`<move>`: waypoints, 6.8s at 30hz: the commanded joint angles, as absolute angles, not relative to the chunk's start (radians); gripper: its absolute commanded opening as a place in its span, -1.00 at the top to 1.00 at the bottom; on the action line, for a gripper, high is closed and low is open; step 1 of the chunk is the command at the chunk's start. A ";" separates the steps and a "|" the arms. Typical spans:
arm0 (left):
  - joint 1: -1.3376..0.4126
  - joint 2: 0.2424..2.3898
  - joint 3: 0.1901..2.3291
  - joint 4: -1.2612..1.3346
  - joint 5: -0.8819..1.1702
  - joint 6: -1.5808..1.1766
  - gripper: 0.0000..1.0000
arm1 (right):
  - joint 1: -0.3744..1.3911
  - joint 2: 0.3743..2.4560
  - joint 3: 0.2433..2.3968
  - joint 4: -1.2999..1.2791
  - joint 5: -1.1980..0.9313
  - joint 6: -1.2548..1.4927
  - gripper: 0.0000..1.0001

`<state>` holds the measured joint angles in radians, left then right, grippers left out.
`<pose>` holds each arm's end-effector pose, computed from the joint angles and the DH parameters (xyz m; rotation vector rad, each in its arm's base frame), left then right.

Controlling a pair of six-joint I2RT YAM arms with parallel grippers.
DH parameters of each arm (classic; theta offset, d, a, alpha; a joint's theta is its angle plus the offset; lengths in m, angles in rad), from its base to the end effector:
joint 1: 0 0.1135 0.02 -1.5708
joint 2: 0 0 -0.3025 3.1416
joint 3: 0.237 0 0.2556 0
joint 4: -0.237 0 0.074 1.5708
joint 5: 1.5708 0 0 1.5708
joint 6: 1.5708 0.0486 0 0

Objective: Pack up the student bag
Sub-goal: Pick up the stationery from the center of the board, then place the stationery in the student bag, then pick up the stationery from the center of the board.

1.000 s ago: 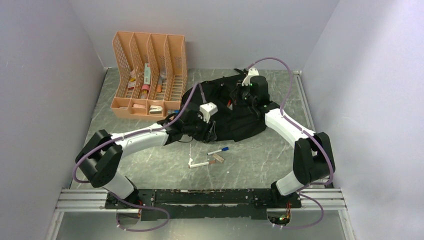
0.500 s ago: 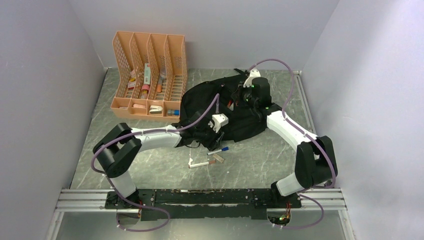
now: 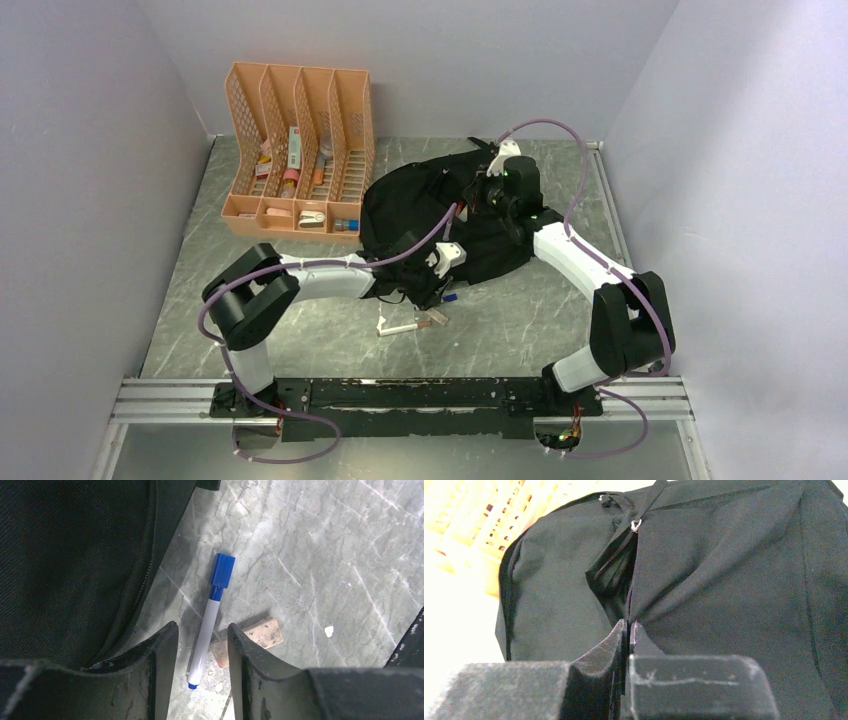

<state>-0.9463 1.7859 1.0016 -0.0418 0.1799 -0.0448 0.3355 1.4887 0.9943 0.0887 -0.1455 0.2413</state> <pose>0.2183 -0.3177 0.1864 1.1631 2.2020 -0.6597 0.3325 0.1234 0.3017 -0.1907 1.9997 0.5162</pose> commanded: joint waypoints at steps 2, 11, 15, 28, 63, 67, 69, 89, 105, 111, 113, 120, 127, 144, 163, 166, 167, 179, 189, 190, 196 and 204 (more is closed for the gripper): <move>-0.960 1.820 1.048 -0.066 0.175 0.005 0.15 | 0.333 1.475 0.996 0.108 -0.165 0.234 1.00; -0.975 1.847 1.055 -0.082 0.161 0.044 0.25 | 0.333 1.491 1.002 0.110 -0.174 0.237 1.00; -0.988 1.873 1.084 -0.125 0.118 0.051 0.37 | 0.333 1.506 1.011 0.114 -0.181 0.241 1.00; -1.007 1.832 1.070 -0.127 0.081 0.033 0.84 | 0.331 1.506 1.021 0.116 -0.166 0.245 1.00; -0.756 1.746 1.303 -0.060 0.209 -0.709 0.90 | 0.326 1.422 0.937 0.166 -0.130 0.252 1.00; -0.728 1.810 1.388 -0.127 0.201 -0.736 0.90 | 0.326 1.425 0.931 0.167 -0.135 0.260 1.00; -0.714 1.831 1.408 -0.143 0.203 -0.744 0.90 | 0.327 1.419 0.929 0.166 -0.139 0.263 1.00; -0.657 2.138 1.781 -0.186 0.258 -0.708 0.90 | 0.326 1.417 0.914 0.165 -0.167 0.262 1.00; -0.652 2.322 1.976 -0.114 0.270 -0.720 0.79 | 0.326 1.410 0.907 0.175 -0.186 0.278 1.00; -0.652 2.287 1.950 -0.112 0.257 -0.680 0.19 | 0.327 1.413 0.904 0.178 -0.183 0.272 1.00; -0.652 2.276 1.947 -0.115 0.258 -0.667 0.11 | 0.326 1.415 0.902 0.182 -0.183 0.274 1.00; -0.652 2.205 1.882 -0.109 0.295 -0.625 0.14 | 0.326 1.422 0.902 0.186 -0.181 0.272 1.00; -0.652 2.038 1.710 -0.085 0.362 -0.547 0.21 | 0.325 1.400 0.902 0.178 -0.165 0.271 1.00; -0.652 1.443 1.109 -0.211 0.215 -0.320 0.34 | 0.321 1.396 0.918 0.183 -0.283 0.227 1.00; -0.672 1.305 0.901 -0.386 0.267 -0.151 0.26 | 0.319 1.431 0.971 0.094 -0.297 0.234 1.00; -0.727 1.292 0.883 -0.350 0.219 -0.085 0.25 | 0.320 1.427 0.971 0.081 -0.292 0.235 1.00; -0.748 1.285 0.880 -0.341 0.210 -0.058 0.25 | 0.320 1.427 0.971 0.076 -0.280 0.235 1.00; -0.959 1.380 0.817 -0.264 0.176 0.172 0.18 | 0.321 1.423 0.951 0.072 -0.268 0.224 1.00; -1.049 1.489 0.816 -0.253 0.134 0.222 0.17 | 0.321 1.407 0.943 0.076 -0.260 0.219 1.00; -1.054 1.499 0.814 -0.246 0.128 0.225 0.17 | 0.320 1.407 0.942 0.075 -0.262 0.219 1.00; -1.079 1.568 0.820 -0.236 0.044 0.229 0.17 | 0.321 1.406 0.948 0.065 -0.253 0.210 1.00; -1.086 1.633 0.841 -0.267 0.050 0.242 0.19 | 0.320 1.407 0.952 0.059 -0.272 0.220 1.00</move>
